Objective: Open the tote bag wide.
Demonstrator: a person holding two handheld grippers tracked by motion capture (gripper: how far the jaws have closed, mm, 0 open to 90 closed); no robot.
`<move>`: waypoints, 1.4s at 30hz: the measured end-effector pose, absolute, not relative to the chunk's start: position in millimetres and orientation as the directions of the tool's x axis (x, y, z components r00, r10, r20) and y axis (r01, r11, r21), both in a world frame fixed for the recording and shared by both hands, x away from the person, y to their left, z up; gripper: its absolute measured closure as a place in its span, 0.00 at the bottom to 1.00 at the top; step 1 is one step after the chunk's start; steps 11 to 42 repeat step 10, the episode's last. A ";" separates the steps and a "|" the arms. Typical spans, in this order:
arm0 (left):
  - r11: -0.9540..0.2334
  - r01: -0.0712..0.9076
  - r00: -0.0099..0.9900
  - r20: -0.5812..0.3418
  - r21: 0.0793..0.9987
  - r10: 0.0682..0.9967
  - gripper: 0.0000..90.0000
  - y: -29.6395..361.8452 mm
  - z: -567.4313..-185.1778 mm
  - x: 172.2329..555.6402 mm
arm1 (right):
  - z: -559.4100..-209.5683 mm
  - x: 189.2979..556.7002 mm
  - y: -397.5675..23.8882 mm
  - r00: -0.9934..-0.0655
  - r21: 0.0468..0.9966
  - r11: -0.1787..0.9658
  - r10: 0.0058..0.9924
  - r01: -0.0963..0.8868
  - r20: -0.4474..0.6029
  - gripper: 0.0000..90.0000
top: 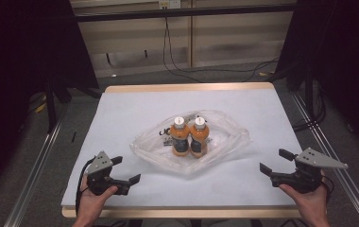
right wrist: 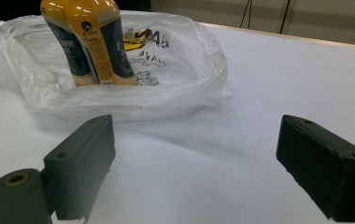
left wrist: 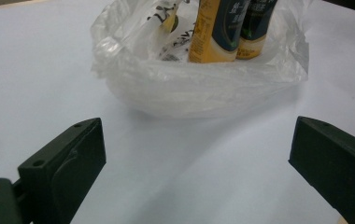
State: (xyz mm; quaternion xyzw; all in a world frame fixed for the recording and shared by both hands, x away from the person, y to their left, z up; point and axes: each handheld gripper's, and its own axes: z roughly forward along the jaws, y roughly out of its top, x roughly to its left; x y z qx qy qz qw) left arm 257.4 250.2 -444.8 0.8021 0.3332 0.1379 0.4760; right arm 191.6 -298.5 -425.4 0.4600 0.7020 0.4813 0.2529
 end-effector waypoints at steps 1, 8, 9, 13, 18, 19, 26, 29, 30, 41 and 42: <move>-0.313 0.404 0.736 -0.103 0.860 0.669 0.04 252.6 -445.3 254.8 | -426.6 188.0 -299.5 -0.445 0.908 0.104 0.890 0.405 0.096 0.13; -0.322 0.384 0.733 -0.074 0.865 0.676 0.04 259.4 -445.6 236.8 | -434.7 168.0 -304.4 -0.420 0.908 0.091 0.902 0.409 0.098 0.12; -0.342 0.376 0.741 -0.058 0.861 0.669 0.04 260.0 -447.1 234.9 | -435.6 166.4 -304.6 -0.424 0.906 0.103 0.902 0.409 0.089 0.12; -0.348 0.379 0.738 -0.053 0.858 0.673 0.04 260.1 -448.2 234.0 | -436.5 164.5 -304.5 -0.427 0.904 0.108 0.900 0.413 0.087 0.12; -0.348 0.379 0.738 -0.053 0.858 0.673 0.04 260.1 -448.2 234.0 | -436.5 164.5 -304.5 -0.427 0.904 0.108 0.900 0.413 0.087 0.12; -0.348 0.379 0.738 -0.053 0.858 0.673 0.04 260.1 -448.2 234.0 | -436.5 164.5 -304.5 -0.427 0.904 0.108 0.900 0.413 0.087 0.12; -0.348 0.379 0.738 -0.053 0.858 0.673 0.04 260.1 -448.2 234.0 | -436.5 164.5 -304.5 -0.427 0.904 0.108 0.900 0.413 0.087 0.12; -0.348 0.379 0.738 -0.053 0.858 0.673 0.04 260.1 -448.2 234.0 | -436.5 164.5 -304.5 -0.427 0.904 0.108 0.900 0.413 0.087 0.12; -0.348 0.379 0.738 -0.053 0.858 0.673 0.04 260.1 -448.2 234.0 | -436.5 164.5 -304.5 -0.427 0.904 0.108 0.900 0.413 0.087 0.12; -0.348 0.379 0.738 -0.053 0.858 0.673 0.04 260.1 -448.2 234.0 | -436.5 164.5 -304.5 -0.427 0.904 0.108 0.900 0.413 0.087 0.12; -0.348 0.379 0.738 -0.053 0.858 0.673 0.04 260.1 -448.2 234.0 | -436.5 164.5 -304.5 -0.427 0.904 0.108 0.900 0.413 0.087 0.12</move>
